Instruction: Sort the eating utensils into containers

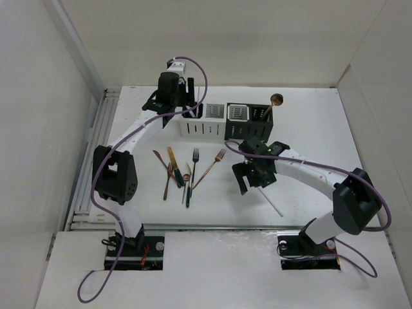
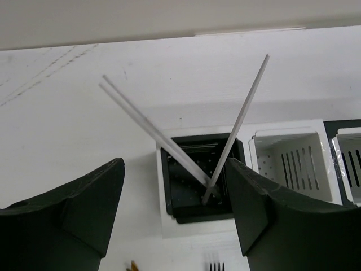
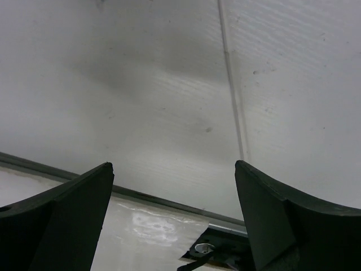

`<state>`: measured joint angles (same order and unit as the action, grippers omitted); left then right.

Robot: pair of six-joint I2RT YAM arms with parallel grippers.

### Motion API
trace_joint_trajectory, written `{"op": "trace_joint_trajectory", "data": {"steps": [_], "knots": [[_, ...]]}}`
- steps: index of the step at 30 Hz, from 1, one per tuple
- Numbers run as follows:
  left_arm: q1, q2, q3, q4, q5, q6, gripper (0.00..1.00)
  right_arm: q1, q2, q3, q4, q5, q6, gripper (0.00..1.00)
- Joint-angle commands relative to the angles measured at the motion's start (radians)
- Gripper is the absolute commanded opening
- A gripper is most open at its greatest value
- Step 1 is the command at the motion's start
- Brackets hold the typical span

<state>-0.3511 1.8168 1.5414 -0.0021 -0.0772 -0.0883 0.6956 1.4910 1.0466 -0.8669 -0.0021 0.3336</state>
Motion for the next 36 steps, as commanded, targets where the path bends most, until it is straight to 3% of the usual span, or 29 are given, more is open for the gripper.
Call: {"op": "trace_joint_trajectory", "data": {"steps": [1, 7, 15, 22, 27, 32, 35, 36], "knots": [[-0.006, -0.114, 0.045, -0.140, -0.085, -0.057, 0.69, 0.010, 0.066, -0.013, -0.012, 0.033, 0.088, 0.93], [-0.006, -0.204, -0.009, -0.173, -0.072, -0.076, 0.69, -0.011, 0.161, -0.042, -0.003, 0.042, 0.122, 0.92], [-0.006, -0.321, -0.107, -0.184, -0.082, -0.076, 0.69, -0.091, 0.149, 0.004, -0.020, 0.086, 0.108, 0.88], [0.003, -0.340, -0.156, -0.148, -0.082, -0.067, 0.69, -0.068, 0.140, 0.085, -0.100, 0.080, 0.088, 0.85], [0.032, -0.350, -0.165, -0.128, -0.049, -0.076, 0.68, -0.180, 0.150, 0.047, -0.110, 0.102, 0.056, 0.88], [0.054, -0.370, -0.204, -0.099, -0.049, -0.085, 0.68, -0.192, 0.221, 0.020, -0.101, 0.132, 0.030, 0.88], [0.064, -0.381, -0.227, -0.099, -0.049, -0.085, 0.68, -0.174, 0.282, 0.020, -0.080, 0.109, 0.030, 0.79], [0.073, -0.390, -0.227, -0.099, -0.049, -0.085, 0.68, -0.162, 0.297, 0.020, -0.080, 0.100, 0.039, 0.70]]}}
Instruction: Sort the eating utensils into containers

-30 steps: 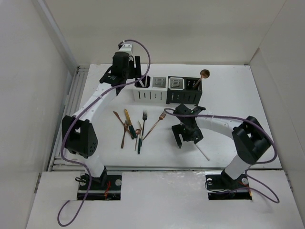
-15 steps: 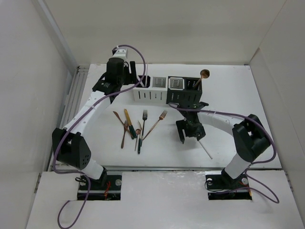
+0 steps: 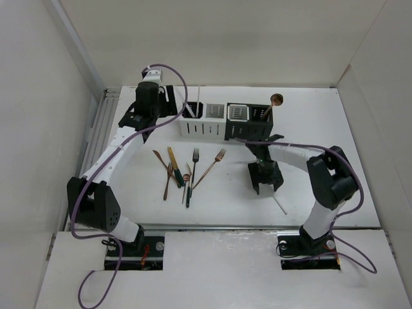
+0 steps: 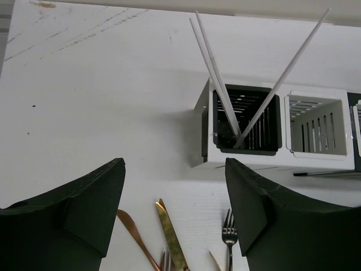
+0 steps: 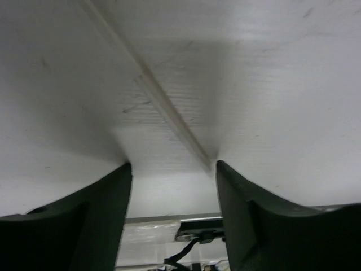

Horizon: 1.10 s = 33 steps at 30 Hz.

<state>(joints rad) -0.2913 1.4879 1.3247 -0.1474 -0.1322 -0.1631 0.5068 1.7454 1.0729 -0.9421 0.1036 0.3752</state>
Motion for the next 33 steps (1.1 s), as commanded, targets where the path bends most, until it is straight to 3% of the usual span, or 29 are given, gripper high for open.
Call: {"op": "trace_joint_trajectory", "data": {"steps": [1, 2, 5, 6, 7, 9, 16, 20, 23, 27, 33], "knots": [[0.014, -0.061, -0.021, 0.055, -0.003, -0.010, 0.68, 0.060, 0.071, -0.007, 0.005, -0.005, 0.011, 0.63], [0.014, -0.061, -0.021, 0.055, -0.003, -0.010, 0.68, 0.081, 0.071, -0.007, 0.005, 0.005, 0.011, 0.63], [0.023, -0.072, -0.030, 0.055, -0.012, -0.010, 0.68, 0.127, 0.106, -0.042, 0.017, -0.008, 0.045, 0.49], [0.023, -0.072, -0.030, 0.055, -0.012, -0.010, 0.68, 0.127, 0.106, -0.042, 0.029, -0.008, 0.045, 0.41], [0.023, -0.081, -0.030, 0.055, -0.012, -0.010, 0.68, 0.136, 0.106, -0.033, 0.040, -0.027, 0.045, 0.21], [0.023, -0.081, -0.030, 0.055, -0.021, -0.010, 0.68, 0.145, 0.106, -0.024, 0.049, -0.036, 0.045, 0.00], [0.023, -0.081, -0.030, 0.055, -0.012, -0.001, 0.68, 0.173, 0.088, 0.004, 0.103, -0.022, 0.056, 0.00], [0.023, -0.081, -0.021, 0.046, 0.022, -0.001, 0.68, 0.196, -0.090, 0.004, 0.149, -0.022, 0.031, 0.00], [0.023, -0.081, -0.012, 0.037, 0.126, 0.008, 0.68, 0.196, -0.194, 0.037, 0.172, -0.022, 0.001, 0.00], [0.023, -0.072, 0.010, 0.037, 0.380, 0.033, 0.71, 0.196, -0.355, 0.129, 0.157, 0.014, -0.036, 0.00], [0.023, -0.043, 0.132, -0.076, 0.868, 0.230, 0.78, 0.182, -0.405, 0.375, 0.181, 0.074, -0.056, 0.00]]}}
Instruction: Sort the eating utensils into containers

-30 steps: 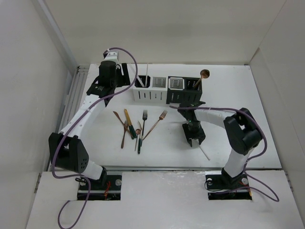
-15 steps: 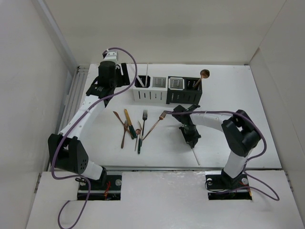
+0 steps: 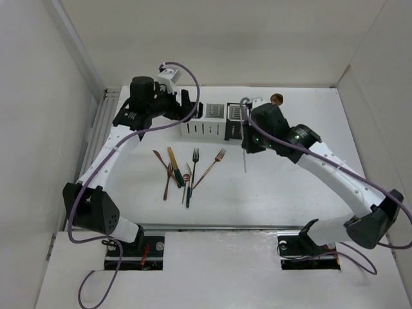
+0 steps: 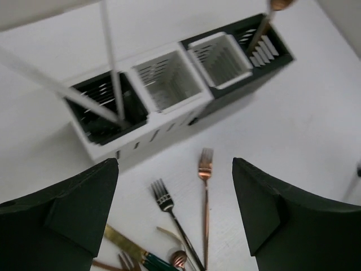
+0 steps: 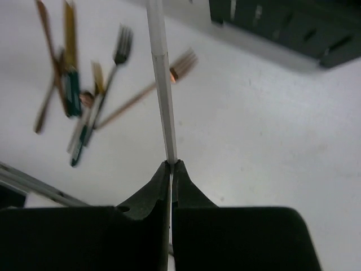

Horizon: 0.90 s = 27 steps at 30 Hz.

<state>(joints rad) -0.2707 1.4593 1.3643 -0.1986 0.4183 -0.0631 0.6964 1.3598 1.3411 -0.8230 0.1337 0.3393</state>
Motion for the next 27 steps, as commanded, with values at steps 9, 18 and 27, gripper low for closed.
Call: {"op": "trace_joint_trajectory", "data": {"steps": [9, 18, 27], "knots": [[-0.037, -0.014, 0.163, -0.035, 0.734, 0.307, 0.95, -0.038, 0.059, 0.309, 0.292, -0.017, -0.020, 0.00], [-0.123, 0.013, 0.125, 0.112, 0.611, 0.201, 0.99, -0.038, 0.094, 0.374, 0.421, -0.111, 0.000, 0.00], [-0.147, 0.081, 0.145, 0.229, 0.513, 0.118, 0.88, -0.038, 0.094, 0.374, 0.487, -0.198, 0.009, 0.00]]}}
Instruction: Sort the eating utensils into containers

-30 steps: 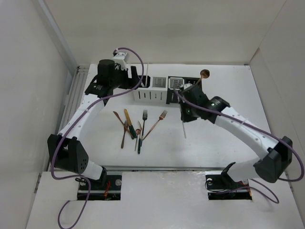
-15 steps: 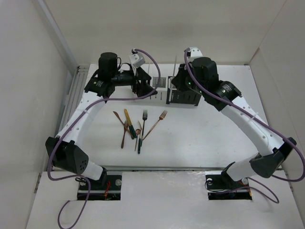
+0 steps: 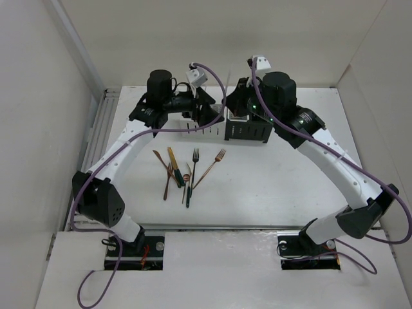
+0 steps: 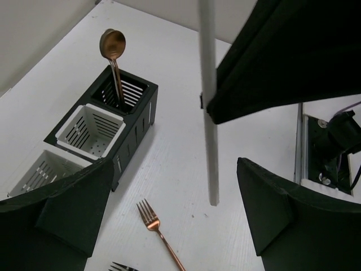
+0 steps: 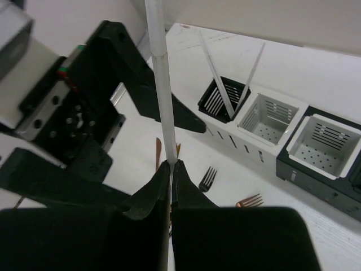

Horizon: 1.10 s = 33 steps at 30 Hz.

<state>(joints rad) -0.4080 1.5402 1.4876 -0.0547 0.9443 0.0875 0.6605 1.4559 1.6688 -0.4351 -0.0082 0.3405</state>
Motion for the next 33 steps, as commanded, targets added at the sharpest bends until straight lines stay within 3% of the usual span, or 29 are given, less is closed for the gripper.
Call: {"op": "trace_joint_trajectory", "data": {"steps": [1, 3, 6, 7, 8, 11, 12, 13, 16, 18, 19, 20, 21, 25, 27, 33], "knots": [[-0.009, 0.017, 0.031, 0.085, -0.013, -0.032, 0.87, -0.002, -0.002, 0.046, 0.099, -0.067, 0.008, 0.00], [-0.018, 0.029, 0.046, 0.104, -0.004, -0.057, 0.84, -0.002, 0.021, 0.058, 0.099, -0.067, 0.008, 0.00], [-0.018, 0.029, 0.056, 0.150, -0.013, -0.094, 0.68, -0.002, 0.031, 0.058, 0.090, -0.078, 0.008, 0.00], [-0.018, 0.040, 0.056, 0.160, -0.013, -0.106, 0.56, -0.002, 0.040, 0.068, 0.099, -0.093, 0.008, 0.00], [-0.018, 0.040, 0.066, 0.161, -0.013, -0.106, 0.56, -0.002, 0.040, 0.068, 0.099, -0.093, 0.008, 0.00], [-0.018, 0.051, 0.079, 0.171, -0.013, -0.132, 0.33, -0.002, 0.061, 0.078, 0.075, -0.093, -0.011, 0.00], [-0.018, 0.051, 0.079, 0.171, -0.027, -0.132, 0.21, -0.002, 0.072, 0.088, 0.075, -0.093, -0.011, 0.00], [-0.018, 0.060, 0.088, 0.180, -0.038, -0.143, 0.00, -0.002, 0.081, 0.088, 0.075, -0.093, -0.021, 0.00], [-0.018, 0.060, 0.088, 0.171, -0.110, -0.118, 0.00, -0.013, 0.093, 0.097, 0.075, -0.125, -0.021, 0.00], [-0.018, 0.060, 0.060, 0.158, -0.221, -0.082, 0.00, -0.034, 0.104, 0.107, 0.084, -0.137, -0.021, 0.21], [-0.018, 0.060, 0.044, 0.158, -0.267, -0.043, 0.00, -0.044, 0.104, 0.108, 0.093, -0.150, -0.021, 0.38], [-0.009, 0.069, 0.022, 0.206, -0.318, -0.031, 0.00, -0.044, 0.113, 0.117, 0.093, -0.150, -0.021, 0.68], [0.014, 0.069, -0.001, 0.240, -0.404, -0.031, 0.00, -0.061, 0.113, 0.117, 0.102, -0.150, -0.021, 0.73], [0.063, 0.110, -0.104, 0.444, -0.574, 0.014, 0.00, -0.113, 0.094, 0.105, 0.102, -0.073, -0.021, 0.82], [0.078, 0.150, -0.134, 0.604, -0.611, 0.014, 0.00, -0.131, 0.083, 0.079, 0.113, -0.073, -0.021, 0.82], [0.100, 0.257, -0.162, 0.788, -0.682, -0.001, 0.00, -0.162, 0.083, 0.069, 0.093, -0.055, -0.040, 0.82]]}}
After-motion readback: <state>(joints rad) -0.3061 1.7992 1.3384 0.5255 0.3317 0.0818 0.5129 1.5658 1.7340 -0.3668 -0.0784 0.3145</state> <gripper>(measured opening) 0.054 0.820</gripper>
